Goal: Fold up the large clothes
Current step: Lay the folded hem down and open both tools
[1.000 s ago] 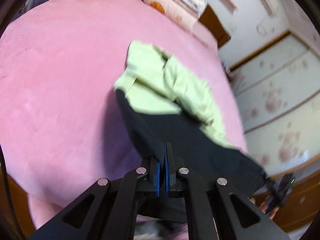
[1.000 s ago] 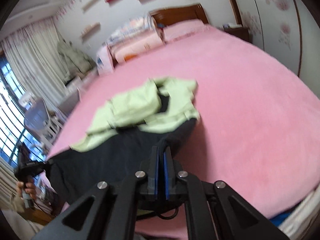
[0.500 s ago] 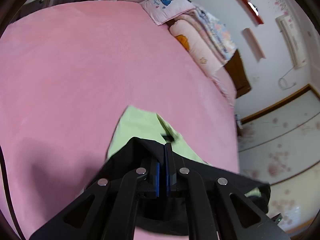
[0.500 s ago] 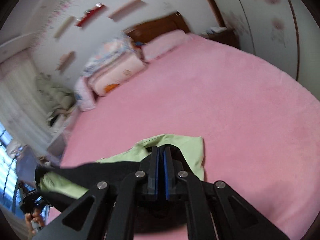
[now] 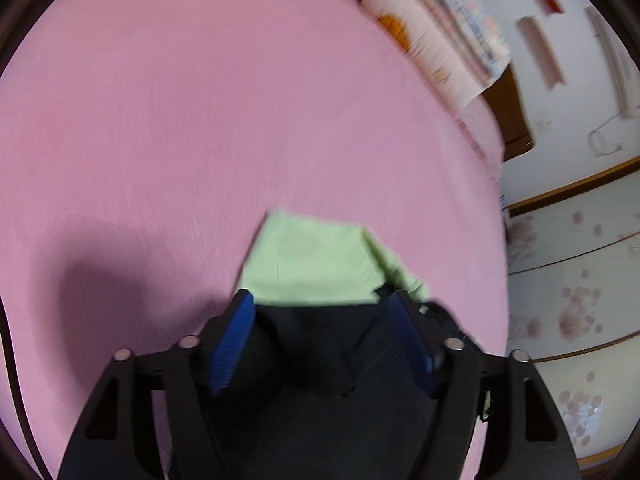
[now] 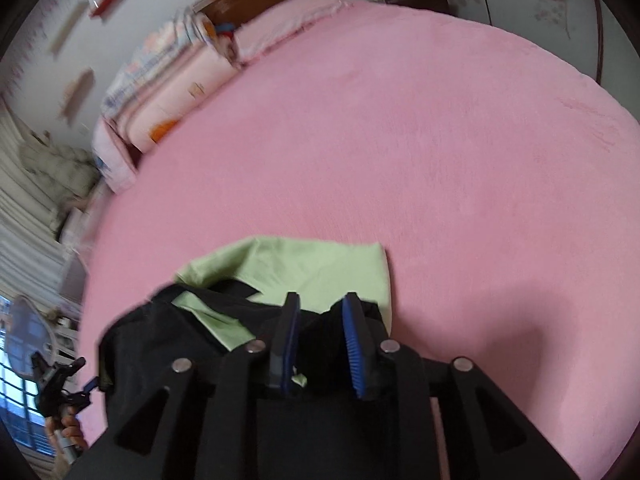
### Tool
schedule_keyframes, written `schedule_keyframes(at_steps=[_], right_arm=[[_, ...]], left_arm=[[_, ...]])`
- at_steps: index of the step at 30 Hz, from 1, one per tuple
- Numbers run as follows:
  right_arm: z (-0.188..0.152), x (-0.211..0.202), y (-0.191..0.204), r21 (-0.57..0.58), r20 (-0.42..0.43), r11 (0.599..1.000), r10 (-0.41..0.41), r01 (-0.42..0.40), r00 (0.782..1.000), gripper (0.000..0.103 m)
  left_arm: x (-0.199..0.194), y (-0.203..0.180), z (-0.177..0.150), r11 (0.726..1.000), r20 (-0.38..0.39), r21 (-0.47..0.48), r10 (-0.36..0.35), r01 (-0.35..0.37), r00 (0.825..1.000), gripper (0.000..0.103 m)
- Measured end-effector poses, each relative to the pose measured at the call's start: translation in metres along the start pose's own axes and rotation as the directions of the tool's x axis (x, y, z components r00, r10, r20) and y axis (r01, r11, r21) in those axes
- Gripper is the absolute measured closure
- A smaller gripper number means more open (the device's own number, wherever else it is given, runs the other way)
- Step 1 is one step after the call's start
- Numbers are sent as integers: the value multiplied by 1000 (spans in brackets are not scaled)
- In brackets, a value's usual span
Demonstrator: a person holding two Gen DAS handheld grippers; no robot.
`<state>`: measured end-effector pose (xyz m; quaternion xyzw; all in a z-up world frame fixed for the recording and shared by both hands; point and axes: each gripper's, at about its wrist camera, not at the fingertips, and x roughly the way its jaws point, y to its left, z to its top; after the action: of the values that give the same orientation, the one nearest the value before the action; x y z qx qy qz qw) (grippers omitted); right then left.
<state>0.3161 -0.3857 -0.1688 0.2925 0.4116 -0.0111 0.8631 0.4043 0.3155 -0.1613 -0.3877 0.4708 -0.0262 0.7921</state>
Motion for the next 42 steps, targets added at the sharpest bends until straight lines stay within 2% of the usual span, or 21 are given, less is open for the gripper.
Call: schedule_keyframes(at_steps=[1, 2, 5, 7, 9, 10, 13, 16, 18, 19, 20, 22, 24, 25, 26, 28, 31, 34, 38, 40, 42], right_arm=[[2, -3, 0, -26, 20, 1000, 17, -16, 1000, 62], [2, -5, 4, -59, 30, 998, 15, -13, 999, 58], [-3, -2, 16, -214, 22, 976, -29, 33, 999, 57], [-13, -4, 24, -332, -9, 942, -64, 57, 998, 57], [-26, -9, 29, -434, -15, 896, -110, 92, 994, 57], [-35, -10, 33, -490, -17, 865, -131, 106, 991, 57], [-62, -6, 42, -614, -47, 782, -175, 109, 983, 57], [-78, 14, 52, -693, -44, 706, -243, 145, 969, 57], [-79, 25, 58, -709, -13, 680, -274, 184, 962, 57], [-74, 31, 59, -698, 0, 688, -276, 198, 961, 57], [-69, 35, 60, -685, 2, 701, -270, 198, 963, 57], [-54, 43, 63, -646, 9, 736, -258, 203, 966, 57], [-39, 51, 64, -606, 21, 764, -260, 220, 965, 57], [-26, 56, 62, -560, 29, 794, -269, 238, 963, 57], [-18, 61, 59, -522, 27, 817, -273, 246, 962, 57], [0, 74, 49, -431, 19, 855, -312, 289, 950, 57], [12, 89, 40, -359, 10, 856, -396, 373, 918, 57], [14, 81, 41, -306, 43, 873, -385, 379, 922, 57], [1, 43, 69, -294, 176, 896, -292, 333, 940, 57], [-9, 31, 88, -308, 201, 909, -226, 281, 953, 57], [-21, 28, 112, -342, 178, 921, -132, 187, 975, 57]], left_arm=[[-7, -1, 5, 1000, 24, 24, -14, 13, 1000, 32], [-8, -2, 13, 999, 34, 51, -8, 6, 999, 32], [-9, -9, 19, 978, 39, 194, 65, -71, 997, 32], [-10, -12, 9, 942, 24, 315, 112, -114, 993, 32], [-15, -20, -4, 885, 9, 445, 148, -136, 989, 32], [-17, -24, -13, 847, -1, 514, 161, -137, 987, 32], [-16, -31, -38, 754, -23, 644, 191, -131, 981, 32], [-3, -41, -66, 610, 3, 772, 278, -179, 961, 32], [8, -46, -73, 540, 50, 810, 326, -229, 944, 32], [15, -49, -73, 517, 73, 818, 341, -252, 937, 32], [22, -50, -72, 512, 80, 819, 348, -261, 934, 32], [33, -56, -64, 516, 100, 807, 359, -287, 928, 32], [44, -62, -51, 541, 119, 780, 364, -314, 924, 32], [54, -66, -51, 567, 123, 758, 362, -323, 924, 32], [57, -66, -42, 605, 118, 726, 357, -325, 927, 32], [65, -60, -22, 695, 114, 629, 361, -349, 926, 32], [73, -46, 3, 773, 128, 482, 404, -413, 906, 32], [68, -36, 16, 834, 123, 366, 396, -412, 910, 32], [37, -48, 9, 857, 221, 327, 340, -398, 914, 32], [17, -63, -6, 881, 244, 346, 247, -322, 938, 32], [10, -77, -22, 894, 202, 374, 180, -246, 963, 32]])
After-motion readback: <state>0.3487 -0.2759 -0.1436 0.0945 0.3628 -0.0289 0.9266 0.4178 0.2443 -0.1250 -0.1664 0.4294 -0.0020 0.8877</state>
